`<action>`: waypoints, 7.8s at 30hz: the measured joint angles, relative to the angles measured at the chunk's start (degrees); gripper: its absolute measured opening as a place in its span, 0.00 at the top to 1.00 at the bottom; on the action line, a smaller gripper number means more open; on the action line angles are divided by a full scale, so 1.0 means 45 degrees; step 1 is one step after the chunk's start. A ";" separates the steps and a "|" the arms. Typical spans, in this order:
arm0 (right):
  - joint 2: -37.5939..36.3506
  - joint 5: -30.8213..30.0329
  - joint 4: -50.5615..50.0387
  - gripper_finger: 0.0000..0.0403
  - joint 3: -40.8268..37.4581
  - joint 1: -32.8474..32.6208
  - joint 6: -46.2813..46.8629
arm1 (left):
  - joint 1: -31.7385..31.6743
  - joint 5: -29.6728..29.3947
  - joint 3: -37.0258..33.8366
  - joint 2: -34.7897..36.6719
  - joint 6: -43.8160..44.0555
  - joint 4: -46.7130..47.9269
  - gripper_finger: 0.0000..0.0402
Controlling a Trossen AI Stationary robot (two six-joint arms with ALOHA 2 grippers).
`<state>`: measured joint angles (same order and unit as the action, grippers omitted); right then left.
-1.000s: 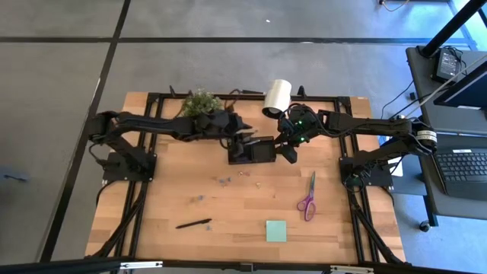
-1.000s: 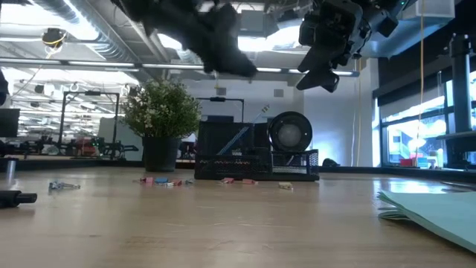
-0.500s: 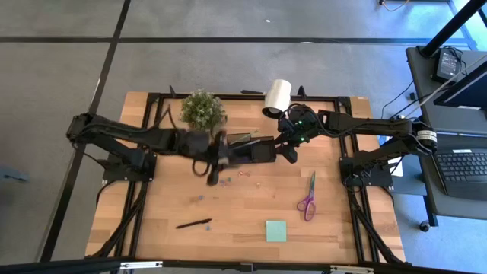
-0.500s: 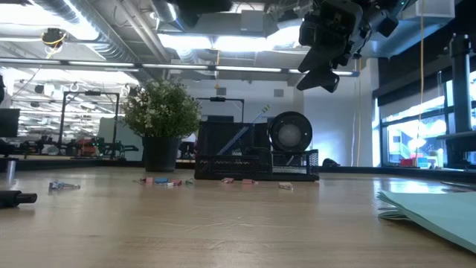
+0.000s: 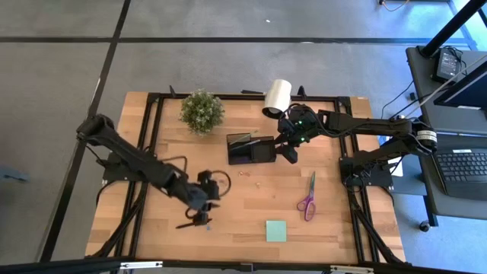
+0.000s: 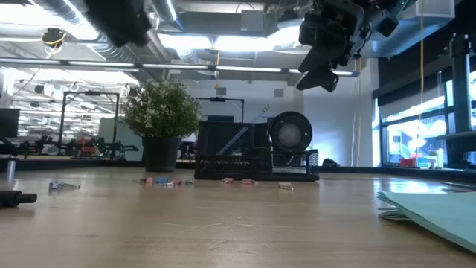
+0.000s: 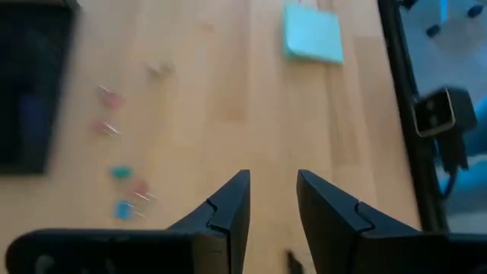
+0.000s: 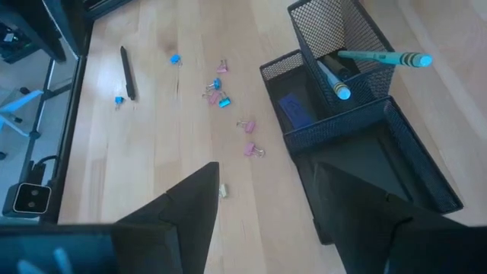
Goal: Pick and place office supplies into organizer
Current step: Put the black pen into the black desk organizer, then put the purple scissors into the black desk organizer
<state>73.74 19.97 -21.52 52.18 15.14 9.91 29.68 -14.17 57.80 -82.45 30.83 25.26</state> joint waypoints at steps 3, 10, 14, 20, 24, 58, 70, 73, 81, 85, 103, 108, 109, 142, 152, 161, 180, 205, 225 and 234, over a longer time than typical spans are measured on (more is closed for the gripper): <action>0.0000 0.0000 0.0005 0.46 0.0000 0.0004 -0.0091 | 0.0224 0.1041 0.0000 -0.0959 0.0935 -0.0017 0.74; 0.0003 0.0000 0.0005 0.46 0.0000 0.0004 -0.0304 | 0.0314 0.4021 0.0000 -0.2917 0.2885 -0.0074 0.74; 0.0004 0.0000 0.0010 0.46 0.0000 0.0004 -0.0320 | 0.0313 0.4202 0.0000 -0.3443 0.3452 0.0096 0.74; 0.0001 0.0000 0.0006 0.46 0.0000 0.0004 -0.0364 | 0.0303 0.4293 0.0000 -0.3335 0.3451 0.0137 0.74; 0.0001 0.0000 0.0028 0.46 0.0000 0.0004 -0.0417 | 0.0289 0.4414 0.0000 -0.3285 0.3208 -0.0264 0.74; 0.0004 -0.0107 0.0471 0.46 0.0000 0.0024 -0.0650 | 0.0401 0.3536 0.1441 -0.3295 0.3707 0.0613 0.64; 0.0004 -0.1093 0.0461 0.46 0.0000 0.0028 -0.0650 | 0.0988 0.2473 0.2526 -0.4450 0.4626 0.3551 0.64; 0.0004 -0.1093 0.0459 0.46 0.0000 0.0028 -0.0654 | 0.1198 0.2414 0.2526 -0.4826 0.4992 0.3537 0.64; 0.0004 -0.1098 0.0457 0.46 0.0000 0.0028 -0.0652 | 0.1469 0.2396 0.2526 -0.5666 0.5348 0.3619 0.64; 0.0004 -0.1098 0.0457 0.46 0.0000 0.0028 -0.0654 | 0.1455 0.2382 0.2526 -0.5956 0.5617 0.3909 0.64; 0.0004 -0.1098 0.0443 0.46 0.0000 0.0028 -0.0689 | 0.1256 0.2119 0.2555 -0.6263 0.5693 0.4123 0.73; 0.0009 -0.1098 0.0447 0.46 0.0000 0.0028 -0.0689 | 0.1251 0.2068 0.2540 -0.6272 0.5683 0.4123 0.78; 0.0009 -0.1098 0.0447 0.46 0.0000 0.0028 -0.0689 | 0.1251 0.2043 0.2540 -0.6273 0.5687 0.4123 0.79; 0.0009 -0.1102 0.0457 0.46 0.0000 0.0028 -0.0693 | -0.0693 0.0317 0.2977 -0.2512 0.4362 0.4004 0.93; 0.0009 -0.1103 0.0512 0.46 0.0000 0.0028 -0.0611 | -0.4137 -0.1660 0.2982 -0.0348 -0.1053 0.1861 0.93; 0.0009 -0.1103 0.0563 0.46 0.0000 0.0028 -0.0574 | -0.6864 0.0006 0.3002 -0.0309 -0.6370 -0.2494 0.93; 0.0009 -0.1593 0.0524 0.46 0.0004 0.0043 -0.0555 | -0.9169 0.2061 0.3002 -0.2471 -0.7660 -0.3376 0.93; 0.0009 -0.1579 -0.0039 0.46 0.0004 0.0043 -0.0553 | -0.9343 0.1421 0.0355 -0.3003 -0.6786 -0.5864 0.93; 0.0009 -0.1574 -0.0048 0.46 0.0005 0.0043 -0.0257 | -0.9280 0.1388 0.0355 -0.2880 -0.6461 -0.5827 0.78; 0.0009 -0.1511 -0.1190 0.46 0.0005 0.0048 -0.0252 | -0.8491 0.1470 0.0724 -0.1236 -0.7253 -0.5654 0.76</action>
<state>73.78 13.17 -26.87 52.21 15.35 8.77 -8.53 -7.55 61.06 -88.01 -1.81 -0.18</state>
